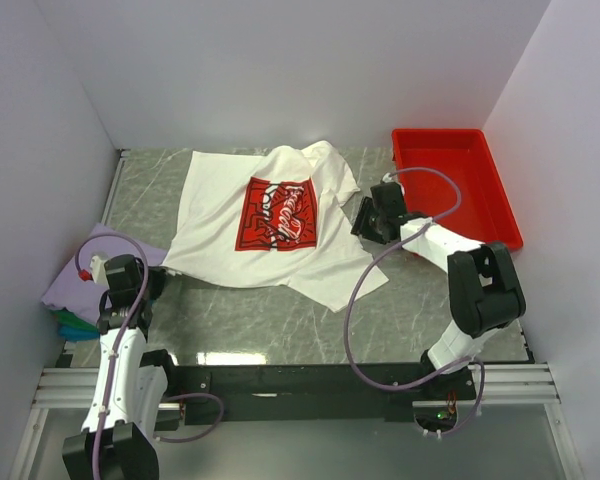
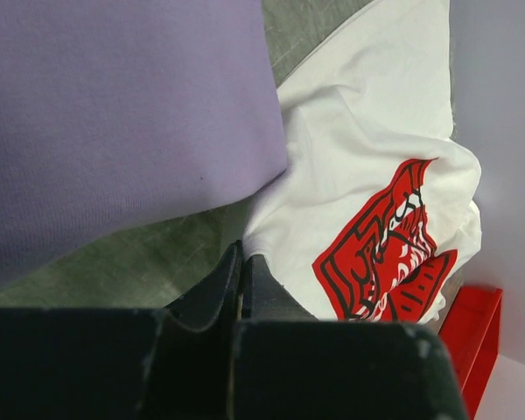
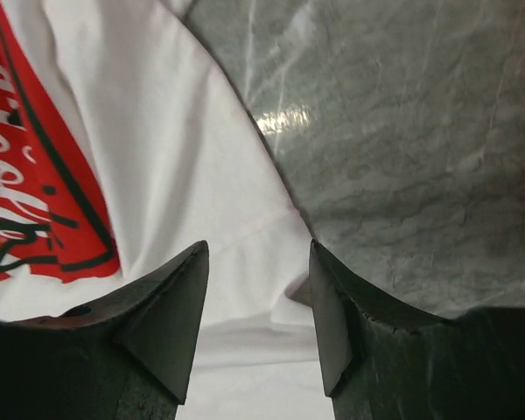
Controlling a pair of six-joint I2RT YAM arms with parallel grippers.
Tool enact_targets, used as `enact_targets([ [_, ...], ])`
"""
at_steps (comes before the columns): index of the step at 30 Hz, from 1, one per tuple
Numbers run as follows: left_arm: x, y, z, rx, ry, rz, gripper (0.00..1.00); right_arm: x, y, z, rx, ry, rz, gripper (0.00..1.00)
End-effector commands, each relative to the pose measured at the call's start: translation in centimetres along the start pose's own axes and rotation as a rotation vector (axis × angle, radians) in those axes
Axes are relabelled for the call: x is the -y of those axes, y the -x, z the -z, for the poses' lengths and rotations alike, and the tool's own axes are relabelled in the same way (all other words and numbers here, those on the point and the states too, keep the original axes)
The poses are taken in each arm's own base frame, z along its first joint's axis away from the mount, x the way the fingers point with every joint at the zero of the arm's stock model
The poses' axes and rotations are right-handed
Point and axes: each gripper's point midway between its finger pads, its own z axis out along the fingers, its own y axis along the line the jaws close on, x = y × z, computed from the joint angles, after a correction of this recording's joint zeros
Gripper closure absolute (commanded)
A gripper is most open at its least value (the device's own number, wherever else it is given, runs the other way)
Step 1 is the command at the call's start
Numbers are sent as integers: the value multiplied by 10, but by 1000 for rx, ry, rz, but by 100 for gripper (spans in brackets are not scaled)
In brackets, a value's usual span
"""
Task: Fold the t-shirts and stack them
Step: Flatten the tshirt out
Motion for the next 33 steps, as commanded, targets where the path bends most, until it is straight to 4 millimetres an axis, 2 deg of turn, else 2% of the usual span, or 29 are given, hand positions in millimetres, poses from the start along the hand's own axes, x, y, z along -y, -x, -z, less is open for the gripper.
enact_targets([
  [1,13,3,6,0,-48,-14,98,9,-16,-2,-23,-60,38,43],
  [6,16,5,8,5,-56,-17,98,13,-55,-7,-90,-58,41,43],
  [9,16,6,9,6,-59,-21,98,19,-69,-6,-110,-75,26,44],
  [12,15,5,9,6,-57,-27,98,23,-79,-4,-124,-79,14,51],
  [13,15,6,9,6,-55,-27,98,24,-81,-3,-125,-81,5,58],
  [15,16,6,10,9,-56,-31,98,31,-88,1,-133,-95,-3,65],
  [16,16,6,10,9,-56,-34,98,27,-85,7,-114,-77,-17,74],
  [18,15,7,10,9,-54,-36,98,34,-95,15,-119,-74,-31,82],
  [19,15,7,10,9,-54,-39,98,30,-91,23,-99,-52,-49,91],
  [21,14,5,9,3,-52,-43,98,34,-98,37,-91,-35,-62,100],
  [26,11,4,6,-4,-39,-61,99,35,-116,73,-86,47,-136,100],
  [30,11,3,5,-6,-35,-62,99,47,-134,107,-67,84,-197,100],
  [32,10,3,5,-7,-33,-59,99,53,-144,115,-70,95,-221,100],
  [33,10,3,5,-9,-31,-56,99,50,-146,126,-62,130,-240,100],
])
